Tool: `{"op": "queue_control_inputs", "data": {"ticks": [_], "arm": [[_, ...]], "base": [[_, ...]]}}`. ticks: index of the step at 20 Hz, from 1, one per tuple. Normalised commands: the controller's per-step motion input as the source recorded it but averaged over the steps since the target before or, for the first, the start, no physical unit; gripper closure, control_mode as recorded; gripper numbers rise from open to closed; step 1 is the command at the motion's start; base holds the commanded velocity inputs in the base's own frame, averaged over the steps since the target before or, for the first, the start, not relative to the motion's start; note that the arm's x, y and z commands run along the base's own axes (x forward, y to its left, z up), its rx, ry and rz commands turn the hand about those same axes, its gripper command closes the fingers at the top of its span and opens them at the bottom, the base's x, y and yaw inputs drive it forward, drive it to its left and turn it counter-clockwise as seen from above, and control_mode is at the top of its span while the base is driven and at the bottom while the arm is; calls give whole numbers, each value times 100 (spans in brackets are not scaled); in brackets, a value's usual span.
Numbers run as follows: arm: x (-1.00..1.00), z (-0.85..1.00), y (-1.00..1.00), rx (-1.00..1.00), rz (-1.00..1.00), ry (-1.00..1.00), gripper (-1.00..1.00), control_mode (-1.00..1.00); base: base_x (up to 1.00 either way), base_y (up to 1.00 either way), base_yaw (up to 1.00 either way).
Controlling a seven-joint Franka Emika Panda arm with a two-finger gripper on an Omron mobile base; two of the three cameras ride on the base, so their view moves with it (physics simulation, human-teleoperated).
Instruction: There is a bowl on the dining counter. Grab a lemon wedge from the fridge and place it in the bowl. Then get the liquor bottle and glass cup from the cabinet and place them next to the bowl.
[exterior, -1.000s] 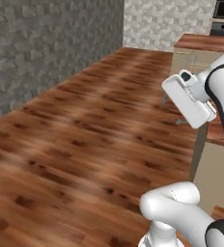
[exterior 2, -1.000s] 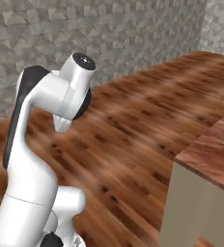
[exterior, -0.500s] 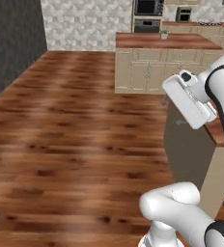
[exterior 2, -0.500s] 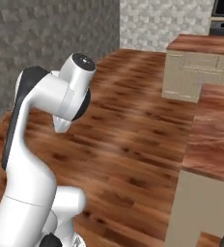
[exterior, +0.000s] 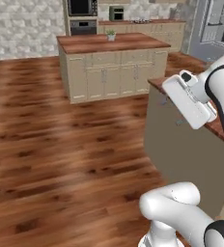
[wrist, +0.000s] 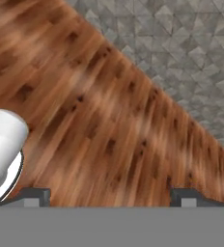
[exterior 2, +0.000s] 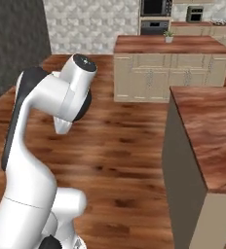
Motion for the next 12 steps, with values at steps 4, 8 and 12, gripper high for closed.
{"op": "queue_control_inputs", "data": {"ticks": [4, 8, 12], "arm": [[0, 0, 0, 0, 0, 0, -100, 100], [0, 0, 0, 0, 0, 0, -100, 100], [0, 0, 0, 0, 0, 0, -100, 100]], "base": [[99, 86, -59], [98, 86, -60], [98, 85, -58]]}}
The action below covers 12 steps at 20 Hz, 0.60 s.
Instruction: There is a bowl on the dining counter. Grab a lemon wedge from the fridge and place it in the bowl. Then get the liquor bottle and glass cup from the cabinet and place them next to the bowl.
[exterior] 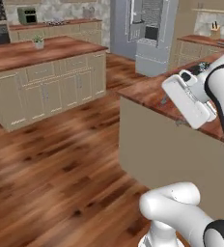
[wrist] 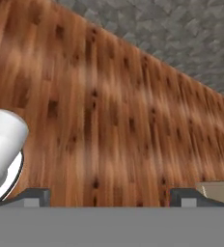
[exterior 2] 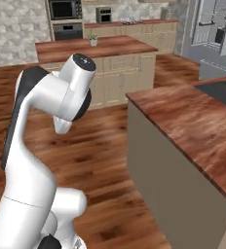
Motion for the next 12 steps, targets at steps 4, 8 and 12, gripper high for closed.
{"op": "queue_control_inputs", "data": {"ticks": [4, 8, 12], "arm": [[0, 0, 0, 0, 0, 0, -100, 100], [0, 0, 0, 0, 0, 0, -100, 100], [0, 0, 0, 0, 0, 0, -100, 100]], "base": [[95, 94, -56], [83, 100, -46], [68, 100, -38]]}}
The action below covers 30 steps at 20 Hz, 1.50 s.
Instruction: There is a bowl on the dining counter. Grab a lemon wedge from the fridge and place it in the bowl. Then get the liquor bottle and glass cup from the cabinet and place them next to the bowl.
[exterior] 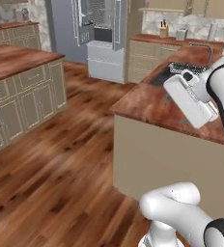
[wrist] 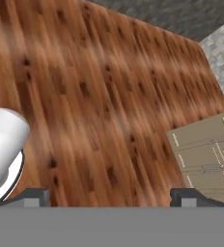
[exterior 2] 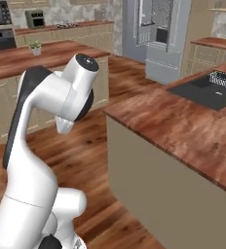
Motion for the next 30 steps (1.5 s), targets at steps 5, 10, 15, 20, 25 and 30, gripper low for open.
{"op": "queue_control_inputs", "data": {"ticks": [5, 10, 15, 20, 25, 30], "arm": [[0, 0, 0, 0, 0, 0, -100, 100], [0, 0, 0, 0, 0, 0, -100, 100], [0, 0, 0, 0, 0, 0, -100, 100], [0, 0, 0, 0, 0, 0, -100, 100], [0, 0, 0, 0, 0, 0, -100, 100], [0, 0, 0, 0, 0, 0, -100, 100]], "base": [[61, 100, -34], [62, 100, -33], [63, 100, -35], [70, 100, -36], [76, 100, -38], [84, 100, -39]]}}
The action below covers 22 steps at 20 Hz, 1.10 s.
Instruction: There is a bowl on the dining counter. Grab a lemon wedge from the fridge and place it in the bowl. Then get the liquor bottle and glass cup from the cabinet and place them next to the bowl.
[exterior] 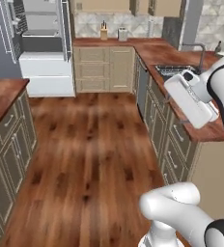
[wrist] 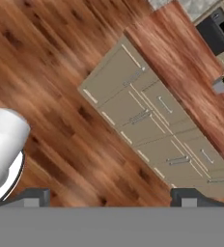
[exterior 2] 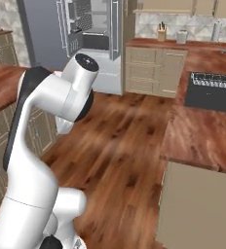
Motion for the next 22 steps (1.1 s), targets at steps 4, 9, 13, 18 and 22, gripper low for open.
{"op": "queue_control_inputs", "data": {"ticks": [4, 9, 13, 18, 22], "arm": [[0, 0, 0, 0, 0, 0, -100, 100], [0, 0, 0, 0, 0, 0, -100, 100], [0, 0, 0, 0, 0, 0, -100, 100], [0, 0, 0, 0, 0, 0, -100, 100], [0, 0, 0, 0, 0, 0, -100, 100]], "base": [[100, 100, -30], [100, 98, -17], [100, 36, -3], [100, 4, -2], [100, 0, -6]]}}
